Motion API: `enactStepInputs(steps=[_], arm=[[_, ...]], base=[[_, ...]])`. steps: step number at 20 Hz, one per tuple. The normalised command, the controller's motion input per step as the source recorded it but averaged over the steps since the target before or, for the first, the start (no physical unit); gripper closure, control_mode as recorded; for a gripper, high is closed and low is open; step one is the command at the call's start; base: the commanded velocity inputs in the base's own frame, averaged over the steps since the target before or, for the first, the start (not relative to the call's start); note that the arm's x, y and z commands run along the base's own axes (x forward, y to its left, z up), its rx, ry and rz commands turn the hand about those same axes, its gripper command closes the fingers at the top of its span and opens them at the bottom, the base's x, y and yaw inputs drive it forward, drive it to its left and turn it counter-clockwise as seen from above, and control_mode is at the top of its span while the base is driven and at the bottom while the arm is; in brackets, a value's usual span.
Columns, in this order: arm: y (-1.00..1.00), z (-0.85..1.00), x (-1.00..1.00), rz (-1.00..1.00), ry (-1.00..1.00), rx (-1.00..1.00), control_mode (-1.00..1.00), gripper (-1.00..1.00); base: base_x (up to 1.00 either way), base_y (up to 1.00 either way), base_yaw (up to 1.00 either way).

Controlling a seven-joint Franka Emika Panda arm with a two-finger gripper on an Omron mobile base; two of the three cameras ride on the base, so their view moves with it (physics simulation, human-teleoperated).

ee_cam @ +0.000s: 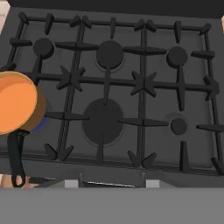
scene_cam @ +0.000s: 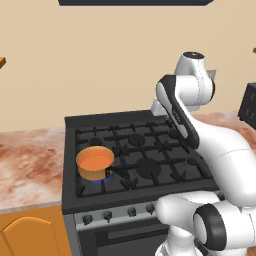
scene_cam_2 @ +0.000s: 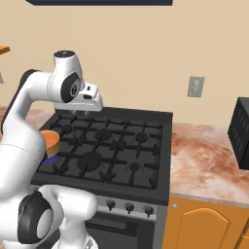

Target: Wait until the marinara sauce is simmered to a deep red color and then turn off the stove.

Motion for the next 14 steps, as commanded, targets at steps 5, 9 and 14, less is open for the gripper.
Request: enactStepInputs(steps=[5, 9, 14], arm=[[0.13, 0.05, -0.24, -0.02, -0.12, -0.07, -1.0, -1.0], [-0.02, 0.0, 0.03, 0.0, 0.02, 0.01, -1.0, -1.0], [0.0, 0.0, 0.0, 0.0, 0.0, 0.0, -1.0, -1.0]], base=[[0.0, 0.0, 0.0], [0.0, 0.0, 0.0], [0.0, 0.0, 0.0]])
